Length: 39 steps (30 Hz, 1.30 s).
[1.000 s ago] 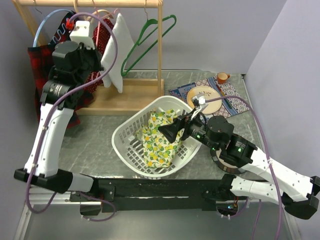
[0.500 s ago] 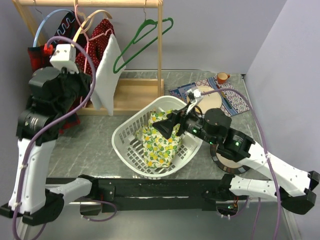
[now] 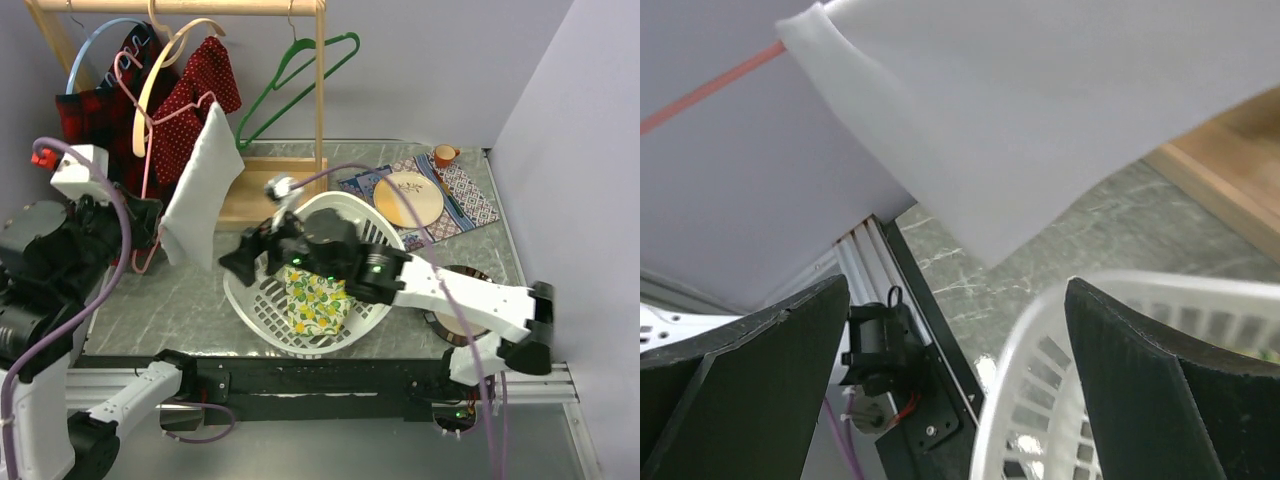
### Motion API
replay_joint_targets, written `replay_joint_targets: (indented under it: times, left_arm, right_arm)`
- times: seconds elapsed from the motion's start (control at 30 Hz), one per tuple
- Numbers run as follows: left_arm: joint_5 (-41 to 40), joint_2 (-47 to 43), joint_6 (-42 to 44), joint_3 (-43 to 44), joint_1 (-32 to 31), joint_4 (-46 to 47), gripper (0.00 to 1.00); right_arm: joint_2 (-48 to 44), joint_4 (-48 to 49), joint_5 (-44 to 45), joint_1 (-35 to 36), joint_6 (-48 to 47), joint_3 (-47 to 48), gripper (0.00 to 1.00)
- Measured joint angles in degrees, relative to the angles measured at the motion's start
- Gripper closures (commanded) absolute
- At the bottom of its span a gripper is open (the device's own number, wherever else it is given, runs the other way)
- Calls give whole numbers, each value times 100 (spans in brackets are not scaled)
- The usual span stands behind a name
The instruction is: Remove the skirt from the hanger
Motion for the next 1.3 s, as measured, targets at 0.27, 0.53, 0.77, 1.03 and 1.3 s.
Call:
replay_joint_targets:
  times: [0.27, 0.53, 0.77, 1.03, 1.3]
  left_arm:
    - [116, -302, -179, -96, 0, -212, 99]
    - [229, -299, -216, -114, 0, -254, 99]
    - [229, -293, -214, -114, 0, -254, 99]
    - [46, -269, -164, -321, 0, -227, 99]
    - [-72, -258, -175, -758, -44, -48, 99]
  right_arm:
    - [1202, 671, 404, 581, -507, 619, 4]
    - [1845, 1088, 1154, 761, -903, 990, 28]
    - [1919, 1239, 1611, 761, -1202, 953, 100]
    - [1344, 898, 1290, 761, -1292, 459, 100]
    - [-575, 378, 1161, 761, -1285, -527, 100]
